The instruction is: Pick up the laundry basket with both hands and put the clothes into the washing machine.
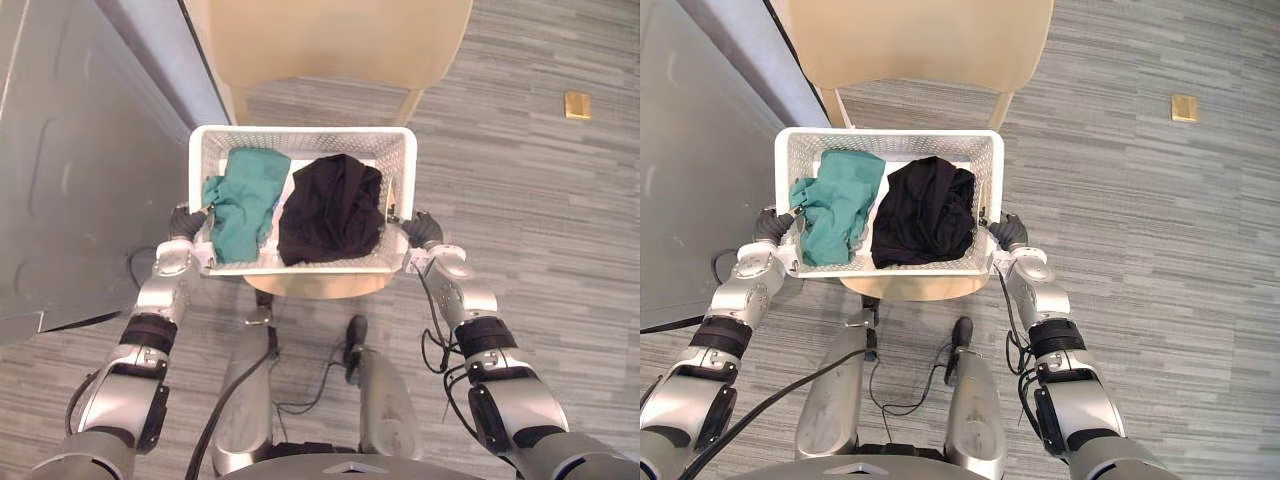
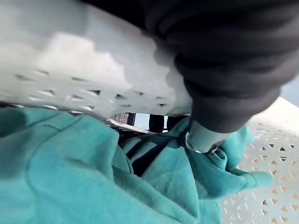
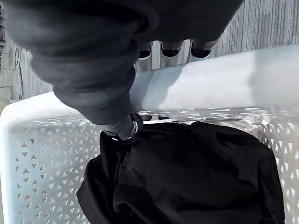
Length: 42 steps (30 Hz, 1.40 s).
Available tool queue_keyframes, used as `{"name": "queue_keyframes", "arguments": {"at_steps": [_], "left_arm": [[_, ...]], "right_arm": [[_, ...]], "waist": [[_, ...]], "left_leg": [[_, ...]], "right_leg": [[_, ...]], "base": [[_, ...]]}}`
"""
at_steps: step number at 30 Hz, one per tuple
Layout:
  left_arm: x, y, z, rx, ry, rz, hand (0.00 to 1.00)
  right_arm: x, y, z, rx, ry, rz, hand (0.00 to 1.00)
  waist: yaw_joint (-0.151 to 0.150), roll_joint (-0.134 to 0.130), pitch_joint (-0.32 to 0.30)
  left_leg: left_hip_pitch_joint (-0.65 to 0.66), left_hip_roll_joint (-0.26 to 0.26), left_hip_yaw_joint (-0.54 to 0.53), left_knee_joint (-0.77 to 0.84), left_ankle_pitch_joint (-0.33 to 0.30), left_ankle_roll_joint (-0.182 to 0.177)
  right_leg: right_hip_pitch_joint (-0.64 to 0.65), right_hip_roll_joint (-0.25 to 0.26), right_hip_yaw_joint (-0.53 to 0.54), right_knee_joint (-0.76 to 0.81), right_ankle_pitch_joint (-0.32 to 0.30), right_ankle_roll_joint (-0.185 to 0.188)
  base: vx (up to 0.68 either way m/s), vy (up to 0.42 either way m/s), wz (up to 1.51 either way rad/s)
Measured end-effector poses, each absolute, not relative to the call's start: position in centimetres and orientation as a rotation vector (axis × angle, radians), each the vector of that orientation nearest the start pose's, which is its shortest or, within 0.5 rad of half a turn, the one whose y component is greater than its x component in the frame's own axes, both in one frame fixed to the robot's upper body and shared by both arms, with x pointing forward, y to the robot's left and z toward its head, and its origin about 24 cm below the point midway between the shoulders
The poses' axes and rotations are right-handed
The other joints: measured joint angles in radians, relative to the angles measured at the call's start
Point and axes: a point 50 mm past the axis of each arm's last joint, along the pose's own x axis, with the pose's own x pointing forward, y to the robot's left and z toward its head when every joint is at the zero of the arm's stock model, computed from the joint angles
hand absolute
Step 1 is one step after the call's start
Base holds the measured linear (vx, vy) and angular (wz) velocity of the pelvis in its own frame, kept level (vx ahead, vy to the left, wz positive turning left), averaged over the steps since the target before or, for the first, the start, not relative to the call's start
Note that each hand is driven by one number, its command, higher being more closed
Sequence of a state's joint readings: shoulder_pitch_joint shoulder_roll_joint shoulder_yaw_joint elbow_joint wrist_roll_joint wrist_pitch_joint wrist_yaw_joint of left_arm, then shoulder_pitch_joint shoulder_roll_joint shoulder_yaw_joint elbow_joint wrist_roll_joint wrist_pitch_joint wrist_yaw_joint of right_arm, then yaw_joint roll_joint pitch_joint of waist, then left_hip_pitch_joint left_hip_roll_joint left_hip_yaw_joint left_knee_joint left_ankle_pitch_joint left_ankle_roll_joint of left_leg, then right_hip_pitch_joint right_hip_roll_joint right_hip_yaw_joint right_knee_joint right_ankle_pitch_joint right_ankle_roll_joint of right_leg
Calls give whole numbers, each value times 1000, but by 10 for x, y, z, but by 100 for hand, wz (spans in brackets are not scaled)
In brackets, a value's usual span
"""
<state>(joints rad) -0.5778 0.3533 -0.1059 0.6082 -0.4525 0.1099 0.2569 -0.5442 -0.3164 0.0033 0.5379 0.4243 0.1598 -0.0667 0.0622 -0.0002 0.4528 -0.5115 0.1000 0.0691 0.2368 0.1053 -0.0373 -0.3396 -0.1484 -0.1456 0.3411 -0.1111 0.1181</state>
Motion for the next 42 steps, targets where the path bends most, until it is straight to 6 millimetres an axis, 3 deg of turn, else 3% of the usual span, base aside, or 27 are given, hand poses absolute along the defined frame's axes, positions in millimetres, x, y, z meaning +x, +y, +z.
{"name": "queue_keyframes", "arguments": {"at_steps": [9, 10, 11, 12, 25, 30, 34, 42], "left_arm": [[362, 190, 78, -24, 154, 194, 100], [362, 189, 77, -25, 155, 193, 0], [362, 188, 77, -27, 156, 193, 0], [362, 188, 77, -29, 157, 193, 0], [362, 175, 73, -144, 167, 208, 0], [364, 175, 94, -218, 61, 211, 0], [363, 171, 117, -250, -55, 190, 0], [356, 187, 132, -288, -154, 235, 0]], "right_arm": [[349, -213, 75, 154, 133, -127, 100], [348, -214, 75, 154, 132, -130, 100], [348, -215, 74, 153, 129, -133, 100], [348, -215, 74, 153, 128, -137, 0], [345, -231, 74, 236, 115, -241, 0], [339, -241, 72, 260, 107, -301, 0], [332, -239, 87, 240, 25, -306, 0], [320, -239, 104, 206, -95, -315, 0]], "waist": [[-4, -1, 0], [-4, -1, 0], [-6, -1, 0], [-6, -1, 0], [1, 0, 0], [1, 0, 0], [2, 0, 0], [1, 0, 0]], "left_leg": [[2, 15, 30, -10, -4, -6], [4, 19, 44, -14, -4, -6], [4, 30, 71, -14, -4, -6], [4, 31, 74, -14, -3, -6], [9, 22, 65, -47, 28, -4], [10, 23, 71, -49, 28, -10], [12, 35, 109, -44, 28, -9], [26, 49, 124, -22, 14, 0]], "right_leg": [[-14, 1, 2, 8, 0, 0], [-14, 0, 2, 8, 0, 0], [-14, -1, 1, 8, 0, 0], [-15, -1, 1, 8, 0, 0], [-30, -9, -18, 37, -16, -5], [-29, -16, -30, 57, -26, -5], [-24, -21, -34, 61, -29, -5], [-10, -17, -32, 63, -33, -6]], "base": [[30, -22, -5], [0, 0, 0], [0, 0, 0], [0, 0, 0], [12, -17, 4], [5, -27, 9], [12, -17, 6], [12, -14, -3]]}}
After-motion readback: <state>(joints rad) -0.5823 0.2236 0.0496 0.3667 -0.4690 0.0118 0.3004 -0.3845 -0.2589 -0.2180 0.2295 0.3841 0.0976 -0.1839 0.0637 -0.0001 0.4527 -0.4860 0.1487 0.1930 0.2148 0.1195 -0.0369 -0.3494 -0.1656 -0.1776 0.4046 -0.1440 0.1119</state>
